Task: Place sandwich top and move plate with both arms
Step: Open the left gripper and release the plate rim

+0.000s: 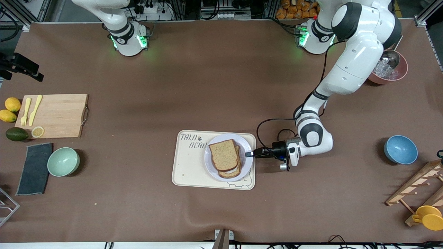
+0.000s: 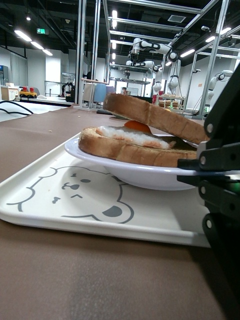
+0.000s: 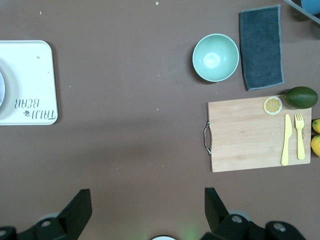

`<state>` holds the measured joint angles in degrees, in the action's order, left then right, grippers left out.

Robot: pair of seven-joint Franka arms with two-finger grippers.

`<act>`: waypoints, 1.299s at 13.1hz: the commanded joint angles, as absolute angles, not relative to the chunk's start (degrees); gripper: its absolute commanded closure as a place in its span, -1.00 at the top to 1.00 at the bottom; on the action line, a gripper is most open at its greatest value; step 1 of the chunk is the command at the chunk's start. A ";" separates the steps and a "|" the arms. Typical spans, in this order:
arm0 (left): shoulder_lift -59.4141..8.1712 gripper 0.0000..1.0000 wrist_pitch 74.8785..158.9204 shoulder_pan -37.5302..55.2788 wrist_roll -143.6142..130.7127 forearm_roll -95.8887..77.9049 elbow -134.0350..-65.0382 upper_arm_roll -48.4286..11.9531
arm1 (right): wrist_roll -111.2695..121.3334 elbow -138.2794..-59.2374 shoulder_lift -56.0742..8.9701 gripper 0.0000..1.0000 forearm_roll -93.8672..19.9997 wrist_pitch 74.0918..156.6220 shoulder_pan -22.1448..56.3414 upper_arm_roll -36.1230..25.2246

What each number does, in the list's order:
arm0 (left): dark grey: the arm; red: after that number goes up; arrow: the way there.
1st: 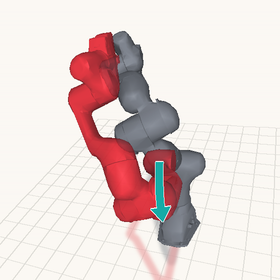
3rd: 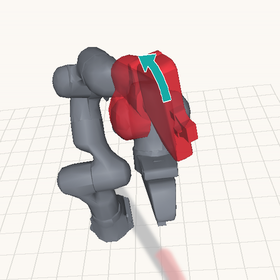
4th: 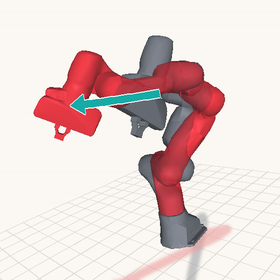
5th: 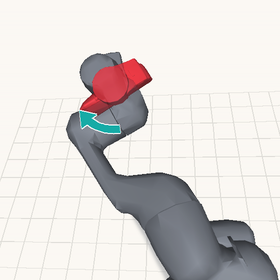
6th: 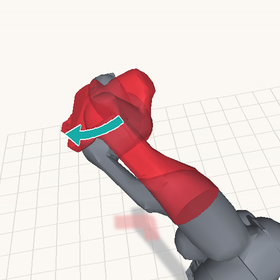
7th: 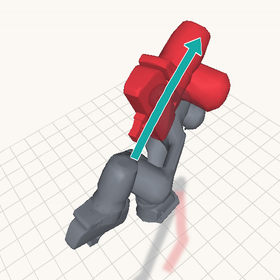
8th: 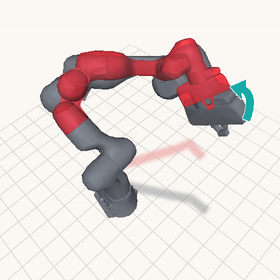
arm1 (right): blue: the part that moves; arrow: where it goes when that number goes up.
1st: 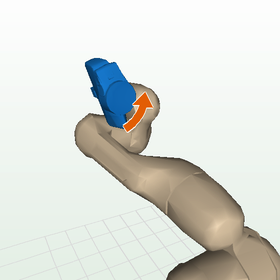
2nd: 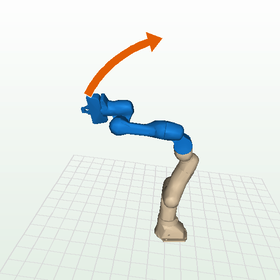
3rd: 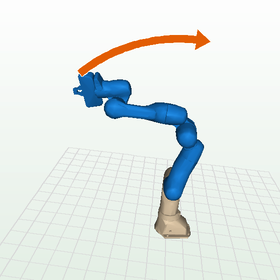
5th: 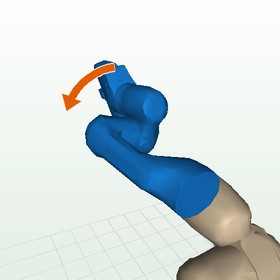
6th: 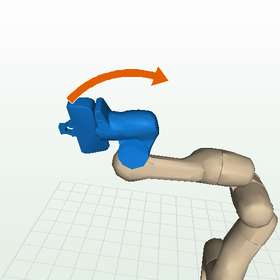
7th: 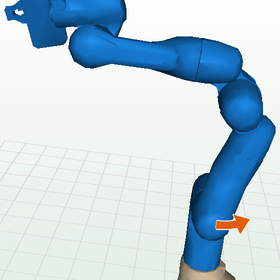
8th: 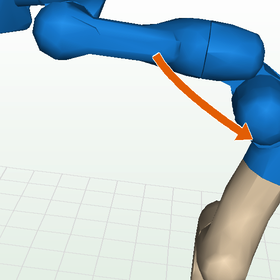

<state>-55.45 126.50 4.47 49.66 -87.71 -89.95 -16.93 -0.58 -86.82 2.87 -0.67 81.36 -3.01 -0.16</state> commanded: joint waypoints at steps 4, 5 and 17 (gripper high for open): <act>-55.73 1.00 125.95 3.96 50.19 -87.45 -89.12 -16.70 | -0.88 -87.10 3.34 1.00 0.35 81.21 -4.39 0.88; -55.46 1.00 125.95 3.69 48.53 -87.02 -89.21 -16.70 | -0.88 -87.10 3.34 1.00 0.35 81.12 -4.39 0.79; -49.40 1.00 125.68 1.06 28.23 -73.50 -88.77 -15.64 | -0.97 -86.57 3.25 1.00 -0.26 81.12 -4.39 0.79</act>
